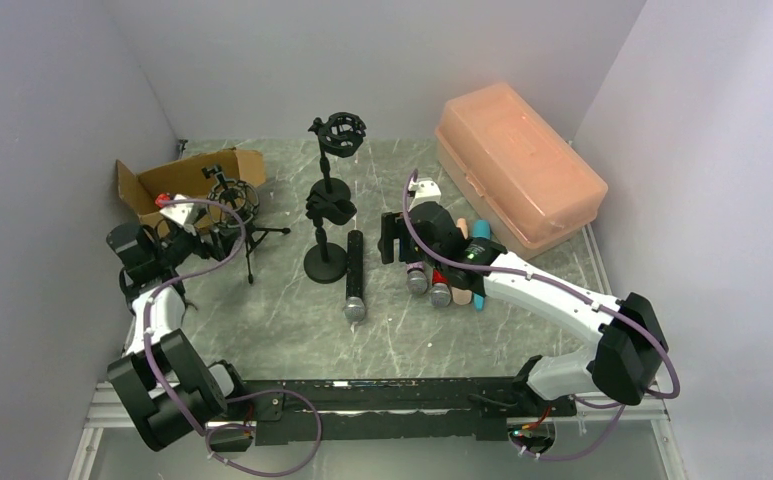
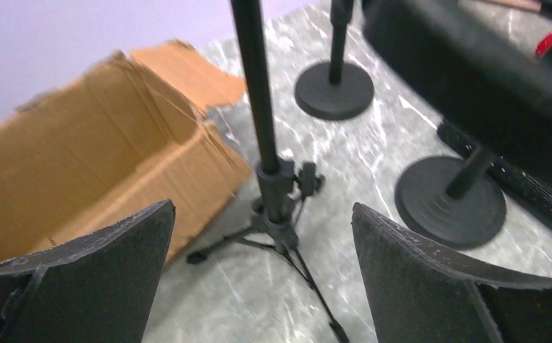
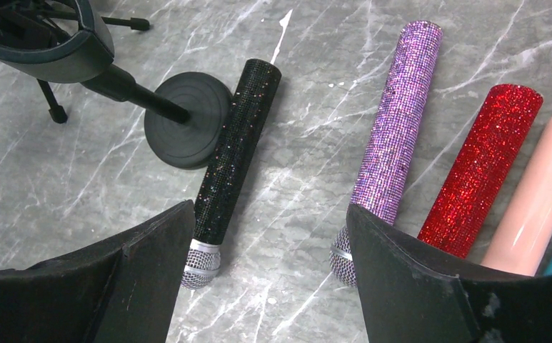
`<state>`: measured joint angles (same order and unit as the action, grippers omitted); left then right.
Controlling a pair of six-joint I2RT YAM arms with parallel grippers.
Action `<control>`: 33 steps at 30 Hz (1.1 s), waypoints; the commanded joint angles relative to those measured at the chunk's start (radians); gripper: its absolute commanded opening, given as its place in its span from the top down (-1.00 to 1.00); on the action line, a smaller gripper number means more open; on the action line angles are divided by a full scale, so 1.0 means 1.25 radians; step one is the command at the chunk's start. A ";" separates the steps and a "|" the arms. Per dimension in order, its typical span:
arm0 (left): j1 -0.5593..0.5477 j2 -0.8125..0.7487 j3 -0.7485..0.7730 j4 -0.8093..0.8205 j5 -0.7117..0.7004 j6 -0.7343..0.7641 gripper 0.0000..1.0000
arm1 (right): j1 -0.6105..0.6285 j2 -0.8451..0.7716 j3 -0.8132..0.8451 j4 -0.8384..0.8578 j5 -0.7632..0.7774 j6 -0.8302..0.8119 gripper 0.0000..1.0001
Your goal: Attach the microphones to the stand
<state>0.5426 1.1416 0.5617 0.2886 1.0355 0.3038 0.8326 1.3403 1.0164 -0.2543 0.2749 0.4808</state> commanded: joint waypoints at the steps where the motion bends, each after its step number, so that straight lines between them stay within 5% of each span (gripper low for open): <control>1: 0.027 0.025 -0.005 0.299 0.098 -0.138 -0.99 | 0.000 -0.009 0.000 0.028 0.004 0.013 -0.60; 16: 0.005 0.209 0.057 0.612 0.241 -0.322 -0.89 | -0.002 -0.013 -0.034 0.044 0.016 0.015 -0.58; 25: -0.028 0.275 0.050 0.746 0.321 -0.393 -0.53 | -0.011 -0.028 -0.060 0.037 0.024 0.033 -0.55; 33: -0.031 0.237 -0.013 0.772 0.325 -0.479 0.08 | -0.021 -0.052 -0.088 0.039 0.020 0.048 -0.51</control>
<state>0.5079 1.4879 0.5854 1.1847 1.3945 -0.2119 0.8120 1.3178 0.9195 -0.2394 0.2836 0.5209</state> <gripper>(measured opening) 0.504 0.763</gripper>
